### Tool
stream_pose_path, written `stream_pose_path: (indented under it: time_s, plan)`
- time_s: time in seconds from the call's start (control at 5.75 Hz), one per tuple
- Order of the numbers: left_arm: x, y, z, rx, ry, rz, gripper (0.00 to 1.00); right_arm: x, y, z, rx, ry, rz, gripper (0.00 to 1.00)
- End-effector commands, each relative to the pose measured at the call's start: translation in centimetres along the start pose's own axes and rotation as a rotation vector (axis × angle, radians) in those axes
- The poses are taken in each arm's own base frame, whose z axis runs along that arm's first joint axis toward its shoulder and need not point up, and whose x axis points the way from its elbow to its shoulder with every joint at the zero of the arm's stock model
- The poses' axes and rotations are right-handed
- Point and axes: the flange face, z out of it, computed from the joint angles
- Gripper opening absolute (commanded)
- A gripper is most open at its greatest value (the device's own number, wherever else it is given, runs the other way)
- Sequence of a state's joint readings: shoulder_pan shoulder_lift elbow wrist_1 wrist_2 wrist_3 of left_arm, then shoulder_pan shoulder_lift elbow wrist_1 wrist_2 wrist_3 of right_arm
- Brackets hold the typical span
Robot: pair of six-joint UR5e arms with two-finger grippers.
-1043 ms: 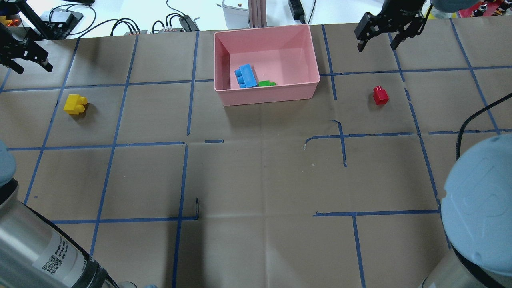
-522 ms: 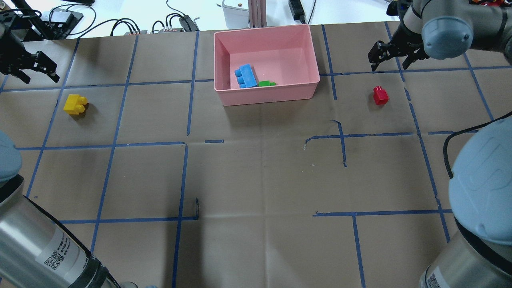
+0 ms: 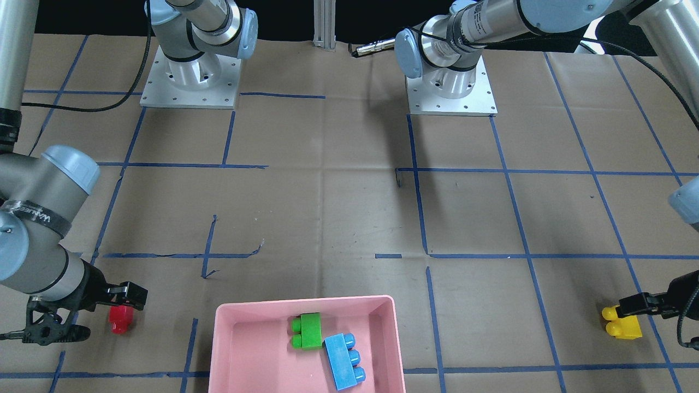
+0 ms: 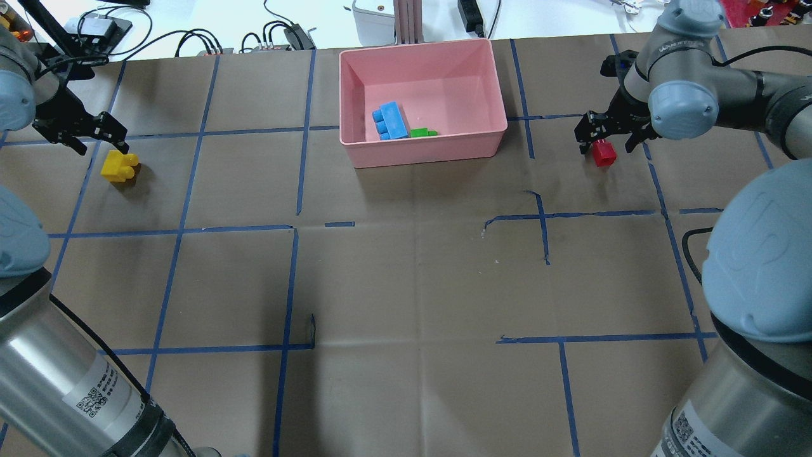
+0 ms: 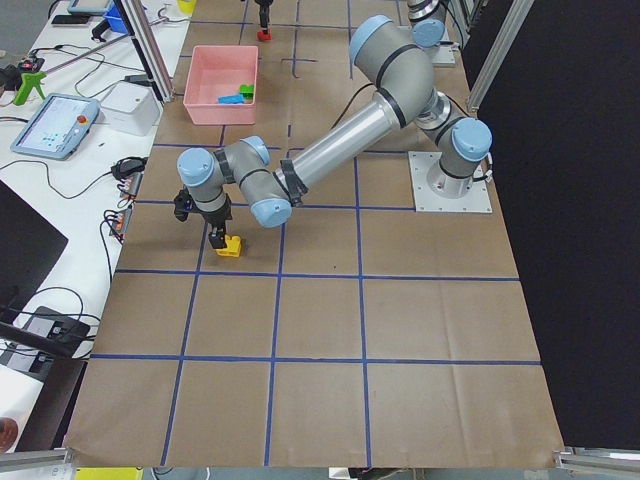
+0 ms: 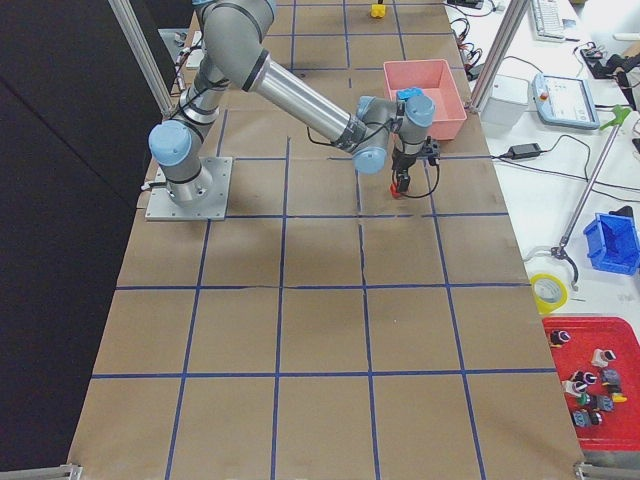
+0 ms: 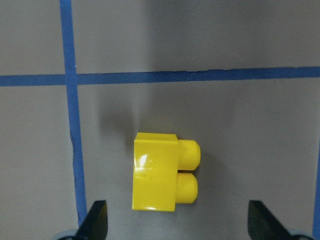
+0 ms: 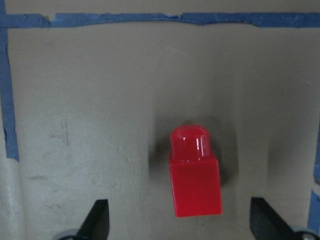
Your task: Put all blocks into box
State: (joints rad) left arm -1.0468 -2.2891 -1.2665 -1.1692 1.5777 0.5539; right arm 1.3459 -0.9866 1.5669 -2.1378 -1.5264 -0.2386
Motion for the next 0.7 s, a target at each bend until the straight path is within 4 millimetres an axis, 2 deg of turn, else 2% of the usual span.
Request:
stream_pose_path:
  time_s: [0.0,0.35,0.52]
  plan:
    - [-0.4,0.1,3.0,0.013,-0.007,0.004,0.99,0.3,-0.3,1.3,0.028,0.010,-0.003,0.86]
    - [-0.5,0.1,3.7,0.008,-0.002,0.002,0.99,0.4,-0.2,1.6,0.015,0.021,0.002,0.16]
    - [-0.5,0.1,4.0,0.004,0.000,0.002,0.94,0.4,-0.2,0.9,0.025,0.023,0.002,0.04]
